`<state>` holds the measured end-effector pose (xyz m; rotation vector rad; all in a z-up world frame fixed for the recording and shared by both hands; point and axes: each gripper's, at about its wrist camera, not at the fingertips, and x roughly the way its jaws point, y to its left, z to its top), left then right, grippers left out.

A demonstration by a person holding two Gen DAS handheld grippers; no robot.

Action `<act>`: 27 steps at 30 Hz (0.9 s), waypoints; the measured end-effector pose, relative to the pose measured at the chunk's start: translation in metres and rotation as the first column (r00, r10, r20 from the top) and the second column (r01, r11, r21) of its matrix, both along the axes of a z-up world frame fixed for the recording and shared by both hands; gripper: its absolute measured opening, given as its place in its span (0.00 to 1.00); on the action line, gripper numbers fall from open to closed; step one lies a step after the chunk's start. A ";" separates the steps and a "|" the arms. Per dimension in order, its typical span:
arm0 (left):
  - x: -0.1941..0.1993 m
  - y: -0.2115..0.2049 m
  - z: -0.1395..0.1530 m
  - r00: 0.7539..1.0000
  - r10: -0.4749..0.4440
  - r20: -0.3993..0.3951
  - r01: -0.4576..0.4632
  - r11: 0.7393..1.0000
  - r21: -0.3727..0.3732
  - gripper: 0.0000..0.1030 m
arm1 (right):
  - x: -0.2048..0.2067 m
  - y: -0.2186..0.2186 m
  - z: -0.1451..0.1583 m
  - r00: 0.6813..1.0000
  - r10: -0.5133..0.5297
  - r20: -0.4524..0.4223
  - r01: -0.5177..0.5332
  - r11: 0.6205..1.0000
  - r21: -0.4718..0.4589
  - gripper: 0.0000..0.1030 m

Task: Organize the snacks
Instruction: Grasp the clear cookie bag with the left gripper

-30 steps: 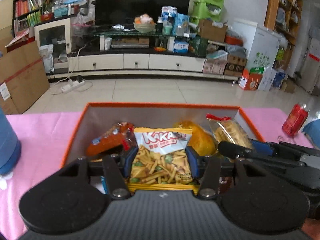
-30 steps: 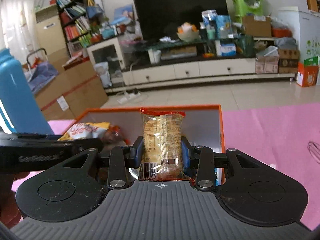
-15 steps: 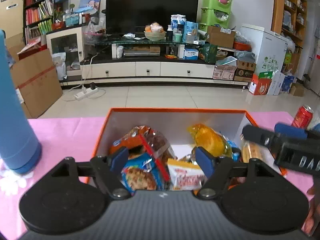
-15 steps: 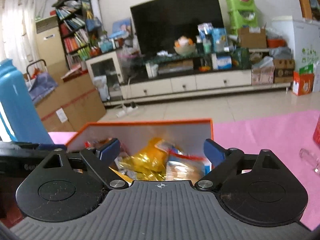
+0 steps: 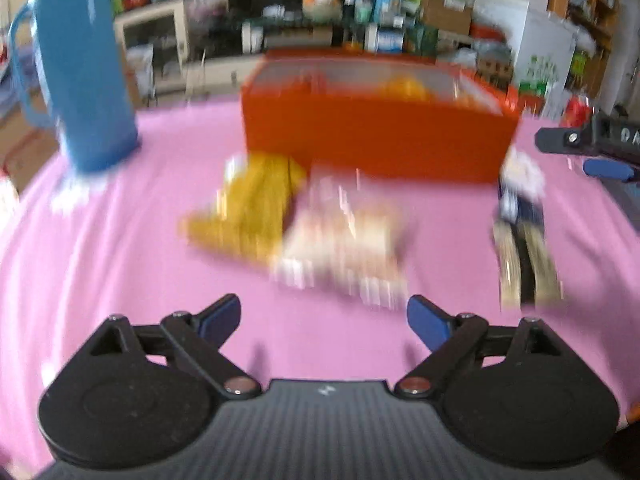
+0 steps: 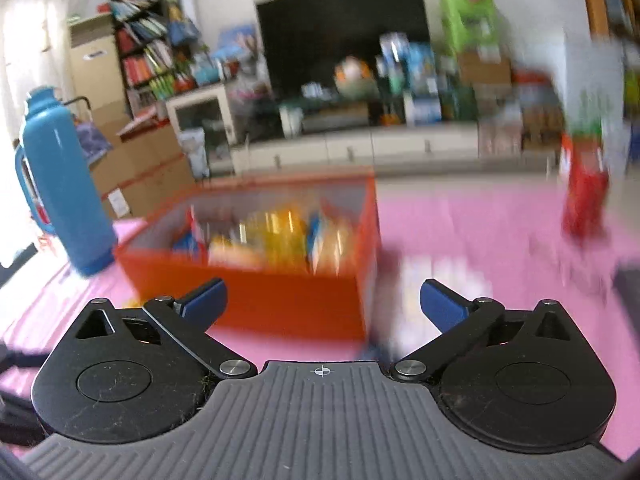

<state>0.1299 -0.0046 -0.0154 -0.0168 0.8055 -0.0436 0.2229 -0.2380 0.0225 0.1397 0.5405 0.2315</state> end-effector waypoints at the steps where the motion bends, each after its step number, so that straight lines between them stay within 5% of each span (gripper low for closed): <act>1: -0.010 0.000 -0.008 1.000 0.007 -0.020 -0.007 1.000 -0.012 0.86 | -0.007 -0.006 -0.010 0.999 -0.008 -0.047 0.010 0.999 0.034 0.86; 4: -0.017 -0.003 -0.020 0.999 0.010 -0.051 -0.011 0.999 -0.030 0.86 | -0.033 -0.024 -0.039 0.988 -0.017 -0.152 0.034 0.993 0.112 0.85; 7: -0.007 -0.007 -0.015 0.999 0.015 -0.040 -0.015 1.000 -0.003 0.86 | -0.051 -0.032 -0.056 0.979 -0.025 -0.201 0.046 0.994 0.096 0.85; 15: 0.044 -0.030 0.010 0.994 -0.038 0.098 0.025 0.991 0.134 0.86 | -0.041 -0.010 -0.061 0.979 0.034 -0.199 -0.023 0.998 0.055 0.85; 21: 0.090 -0.034 0.008 0.988 -0.118 0.095 0.095 0.971 0.221 0.86 | -0.027 0.019 -0.068 0.974 0.079 -0.214 -0.081 0.997 0.001 0.85; 27: 0.120 -0.031 -0.008 0.988 -0.155 0.011 0.152 0.976 0.154 0.84 | -0.020 0.036 -0.076 0.966 0.121 -0.231 -0.130 0.991 -0.027 0.82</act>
